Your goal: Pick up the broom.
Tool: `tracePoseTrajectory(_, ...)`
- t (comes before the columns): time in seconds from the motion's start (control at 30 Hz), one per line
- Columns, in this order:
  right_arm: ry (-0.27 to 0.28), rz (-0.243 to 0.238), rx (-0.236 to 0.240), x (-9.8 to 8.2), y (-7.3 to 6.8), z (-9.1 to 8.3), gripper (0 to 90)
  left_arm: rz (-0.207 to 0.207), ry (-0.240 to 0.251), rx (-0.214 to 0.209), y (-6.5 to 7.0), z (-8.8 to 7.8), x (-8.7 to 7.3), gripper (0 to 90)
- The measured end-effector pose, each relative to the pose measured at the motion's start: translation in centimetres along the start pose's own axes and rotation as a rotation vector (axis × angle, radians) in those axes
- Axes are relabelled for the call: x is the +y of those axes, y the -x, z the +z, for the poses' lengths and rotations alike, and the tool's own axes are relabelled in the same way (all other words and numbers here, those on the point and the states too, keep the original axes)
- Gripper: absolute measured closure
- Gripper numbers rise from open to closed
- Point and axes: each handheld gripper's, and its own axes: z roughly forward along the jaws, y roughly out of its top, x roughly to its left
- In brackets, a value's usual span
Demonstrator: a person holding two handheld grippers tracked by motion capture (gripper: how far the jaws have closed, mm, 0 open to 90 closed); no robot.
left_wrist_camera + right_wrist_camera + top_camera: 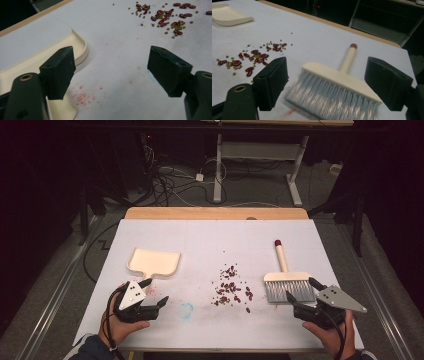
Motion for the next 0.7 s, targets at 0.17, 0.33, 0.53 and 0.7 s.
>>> tracePoseTrajectory(0.17,-0.003,-0.004,-0.012,0.0,0.2,0.0,19.4,0.013,-0.005,-0.003,0.2,0.1,0.0,21.9)
tracePoseTrajectory(0.33,0.000,-0.012,-0.003,0.5,0.0,0.4,19.5,0.021,-0.011,-0.007,0.3,-0.2,-0.3,21.9)
tracePoseTrajectory(0.53,-0.056,-0.022,-0.003,2.0,0.6,2.0,21.4,0.015,-0.018,-0.006,0.5,-0.3,-0.5,21.9)
tracePoseTrajectory(0.7,-0.182,0.008,0.011,4.2,2.6,4.5,27.3,0.014,-0.024,-0.006,0.6,-0.3,-0.6,21.9)
